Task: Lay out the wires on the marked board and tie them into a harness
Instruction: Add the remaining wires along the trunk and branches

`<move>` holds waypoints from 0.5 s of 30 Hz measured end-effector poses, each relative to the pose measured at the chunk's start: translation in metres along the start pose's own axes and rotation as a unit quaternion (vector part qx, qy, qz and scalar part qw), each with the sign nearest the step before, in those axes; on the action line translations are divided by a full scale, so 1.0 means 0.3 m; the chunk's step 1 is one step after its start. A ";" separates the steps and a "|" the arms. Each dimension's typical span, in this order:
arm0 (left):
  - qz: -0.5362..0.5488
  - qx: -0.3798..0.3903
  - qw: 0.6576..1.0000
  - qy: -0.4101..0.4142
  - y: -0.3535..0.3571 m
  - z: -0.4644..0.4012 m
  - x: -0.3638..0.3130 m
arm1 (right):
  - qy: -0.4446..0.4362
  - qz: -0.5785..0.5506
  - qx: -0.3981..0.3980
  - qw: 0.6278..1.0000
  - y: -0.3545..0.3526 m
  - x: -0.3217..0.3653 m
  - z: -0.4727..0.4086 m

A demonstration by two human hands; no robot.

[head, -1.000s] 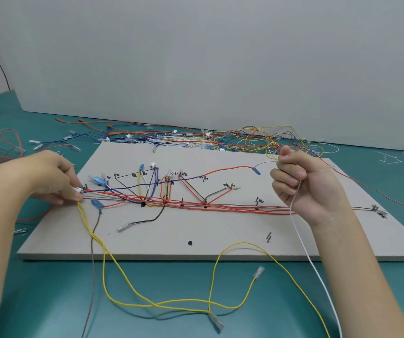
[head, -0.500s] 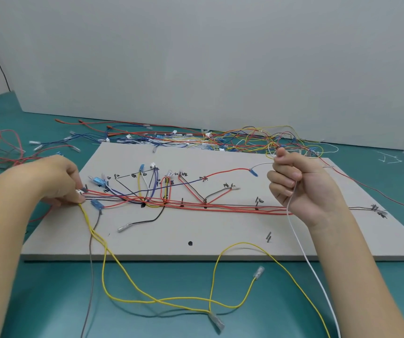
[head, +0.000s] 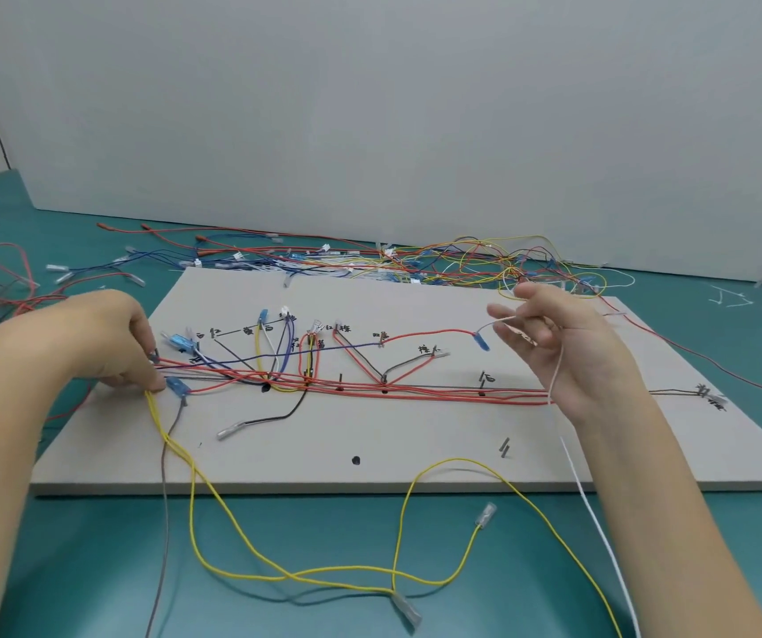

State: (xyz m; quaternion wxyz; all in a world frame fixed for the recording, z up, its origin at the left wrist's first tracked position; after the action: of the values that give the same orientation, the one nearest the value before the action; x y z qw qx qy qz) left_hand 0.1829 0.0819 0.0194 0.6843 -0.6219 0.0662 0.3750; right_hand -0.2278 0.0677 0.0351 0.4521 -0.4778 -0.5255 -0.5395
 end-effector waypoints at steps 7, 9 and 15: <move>-0.066 0.013 0.992 0.104 0.053 0.078 -0.111 | 0.056 -0.053 0.030 0.997 0.006 -0.012 0.004; -0.019 0.066 0.980 0.184 0.097 0.130 -0.172 | 0.057 -0.015 0.036 0.998 0.007 -0.016 0.003; 0.140 0.109 0.914 0.366 0.294 0.205 -0.294 | 0.102 0.056 0.069 0.991 -0.002 -0.021 0.004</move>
State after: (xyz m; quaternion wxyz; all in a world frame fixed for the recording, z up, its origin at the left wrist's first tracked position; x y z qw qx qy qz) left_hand 0.0446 0.0944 0.0112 0.6164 -0.6212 0.4388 0.2039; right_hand -0.2275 0.0688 0.0287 0.5646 -0.4164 -0.4852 -0.5220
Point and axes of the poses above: each hand's wrist, its own z-axis away from the middle knuckle, its own y-axis out of the palm, x = y × z, the point moved 2 cm from there along -z, towards the middle knuckle, and after that the axes turned 14 degrees about z, right-handed, at the moved point
